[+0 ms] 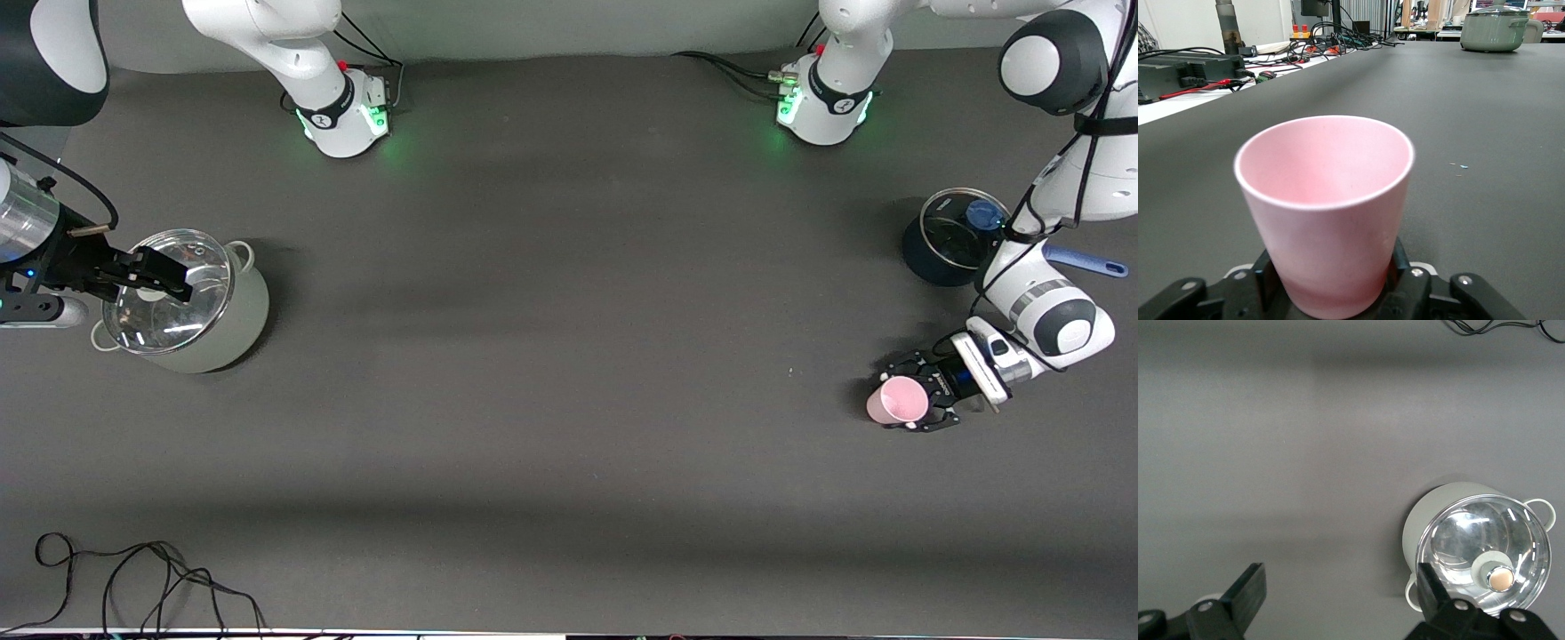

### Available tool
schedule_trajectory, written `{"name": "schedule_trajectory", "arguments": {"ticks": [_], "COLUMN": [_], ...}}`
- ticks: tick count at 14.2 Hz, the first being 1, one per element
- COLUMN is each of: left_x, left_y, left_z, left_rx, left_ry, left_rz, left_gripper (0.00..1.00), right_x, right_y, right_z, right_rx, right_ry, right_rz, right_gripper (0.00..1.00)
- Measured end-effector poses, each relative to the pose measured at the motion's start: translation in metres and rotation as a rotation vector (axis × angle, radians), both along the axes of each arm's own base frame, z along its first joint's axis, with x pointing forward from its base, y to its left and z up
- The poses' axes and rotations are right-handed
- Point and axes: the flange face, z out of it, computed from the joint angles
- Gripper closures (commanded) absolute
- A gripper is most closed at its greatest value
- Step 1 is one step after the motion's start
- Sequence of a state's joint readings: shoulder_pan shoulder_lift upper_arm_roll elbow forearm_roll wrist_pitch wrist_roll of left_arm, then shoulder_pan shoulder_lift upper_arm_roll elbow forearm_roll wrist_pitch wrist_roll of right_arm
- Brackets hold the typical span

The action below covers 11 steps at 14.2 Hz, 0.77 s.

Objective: Transfer pink cup from left to right arm
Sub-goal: 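Lift the pink cup with the left gripper while the right gripper approaches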

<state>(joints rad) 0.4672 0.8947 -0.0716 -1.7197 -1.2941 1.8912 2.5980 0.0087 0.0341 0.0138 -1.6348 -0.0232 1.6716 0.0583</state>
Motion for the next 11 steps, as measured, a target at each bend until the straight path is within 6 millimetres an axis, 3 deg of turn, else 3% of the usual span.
{"name": "schedule_trajectory", "arguments": {"ticks": [4, 6, 8, 11], "left_x": [0.001, 0.009, 0.026, 0.052], "left_y": [0.000, -0.006, -0.024, -0.072], "left_z": [0.001, 0.011, 0.039, 0.097], "left_rx": [-0.004, -0.017, -0.026, -0.032], "left_ry": [0.008, 0.041, 0.069, 0.149], "left_rz": [0.004, 0.012, 0.006, -0.008], "left_gripper": [0.52, 0.52, 0.58, 0.58], "right_x": [0.000, 0.000, 0.000, -0.001], "right_y": [0.000, 0.000, 0.000, -0.001], "right_z": [0.000, 0.000, 0.000, 0.000], "right_rx": [0.000, 0.000, 0.001, 0.034], "right_ry": [0.000, 0.000, 0.000, 0.005], "right_rz": [0.000, 0.000, 0.000, -0.020], "right_gripper": [0.00, 0.00, 0.00, 0.00]}}
